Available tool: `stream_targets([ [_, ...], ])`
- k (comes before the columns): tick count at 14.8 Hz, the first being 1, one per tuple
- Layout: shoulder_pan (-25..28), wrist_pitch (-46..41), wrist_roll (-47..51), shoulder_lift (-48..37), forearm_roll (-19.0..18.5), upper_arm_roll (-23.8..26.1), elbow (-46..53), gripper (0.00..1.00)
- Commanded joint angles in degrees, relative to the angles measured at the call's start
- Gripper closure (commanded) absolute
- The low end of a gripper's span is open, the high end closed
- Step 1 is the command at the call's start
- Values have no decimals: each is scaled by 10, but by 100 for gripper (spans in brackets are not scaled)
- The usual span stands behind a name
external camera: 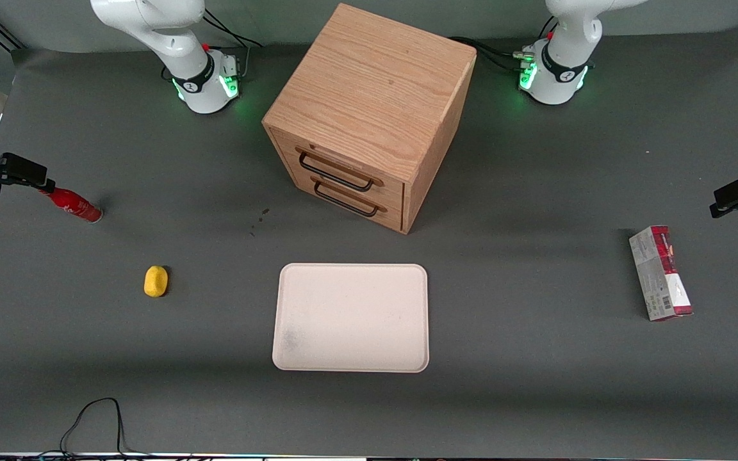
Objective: Place coke bottle on tray
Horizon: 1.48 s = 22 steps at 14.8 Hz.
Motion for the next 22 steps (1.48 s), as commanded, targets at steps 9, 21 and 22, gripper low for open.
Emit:
stream_targets([
  [9,0,-16,0,-13,-7,-35,-7,0],
  [21,4,19,-37,-289,-109,-109,-277,0],
  [22,4,27,-67,-285,-117,-128,-276,0],
])
